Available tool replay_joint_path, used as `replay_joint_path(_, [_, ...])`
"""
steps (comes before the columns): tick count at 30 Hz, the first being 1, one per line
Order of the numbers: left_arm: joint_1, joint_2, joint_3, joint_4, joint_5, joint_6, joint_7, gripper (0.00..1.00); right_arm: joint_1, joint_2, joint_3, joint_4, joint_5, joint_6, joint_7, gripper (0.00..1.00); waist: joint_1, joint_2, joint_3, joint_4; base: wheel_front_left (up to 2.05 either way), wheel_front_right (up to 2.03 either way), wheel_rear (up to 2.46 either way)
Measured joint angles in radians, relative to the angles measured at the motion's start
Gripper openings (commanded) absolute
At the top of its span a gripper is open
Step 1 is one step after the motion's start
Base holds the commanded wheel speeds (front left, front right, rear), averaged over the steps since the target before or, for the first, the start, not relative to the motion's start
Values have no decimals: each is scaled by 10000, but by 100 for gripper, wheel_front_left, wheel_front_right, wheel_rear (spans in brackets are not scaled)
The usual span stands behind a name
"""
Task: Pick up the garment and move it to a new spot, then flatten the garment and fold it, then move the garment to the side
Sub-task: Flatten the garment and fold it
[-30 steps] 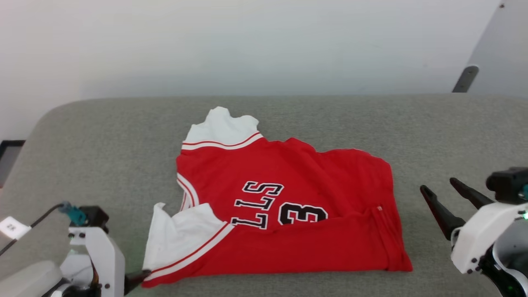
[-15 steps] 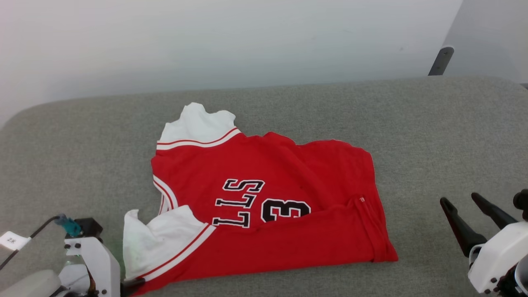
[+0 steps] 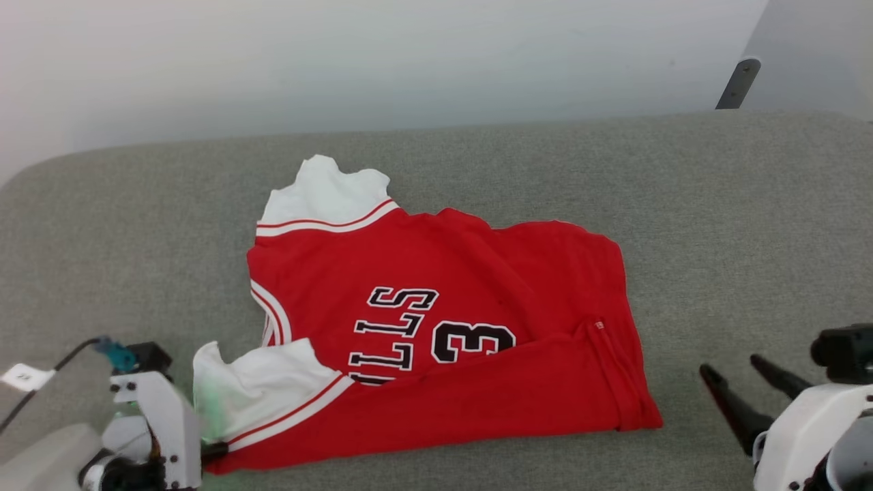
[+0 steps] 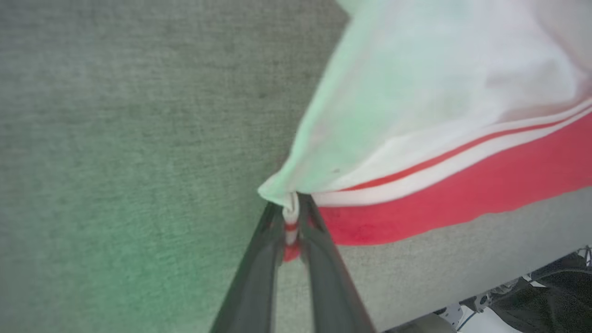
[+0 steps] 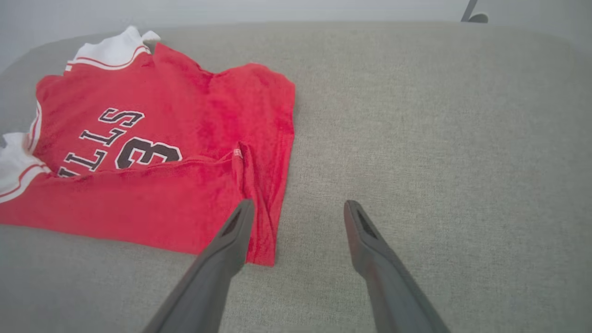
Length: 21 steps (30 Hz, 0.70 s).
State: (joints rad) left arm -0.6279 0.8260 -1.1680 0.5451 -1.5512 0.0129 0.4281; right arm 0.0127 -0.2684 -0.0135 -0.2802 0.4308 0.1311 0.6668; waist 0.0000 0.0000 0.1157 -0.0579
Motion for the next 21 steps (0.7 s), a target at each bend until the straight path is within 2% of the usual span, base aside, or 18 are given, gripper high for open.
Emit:
replay_joint_path(8, [-325, -382, -58, 389, 284, -341, -19, 0, -244, 366, 303, 606, -65, 2, 1377, 100, 0, 0, 160, 226, 0, 0, 0])
replay_joint_path(21, [-881, -918, -77, 709, 560, -639, 0, 0, -1658, 794, 809, 3122, -982, 0, 1768, 100, 0, 0, 624, 791, 0, 0, 0])
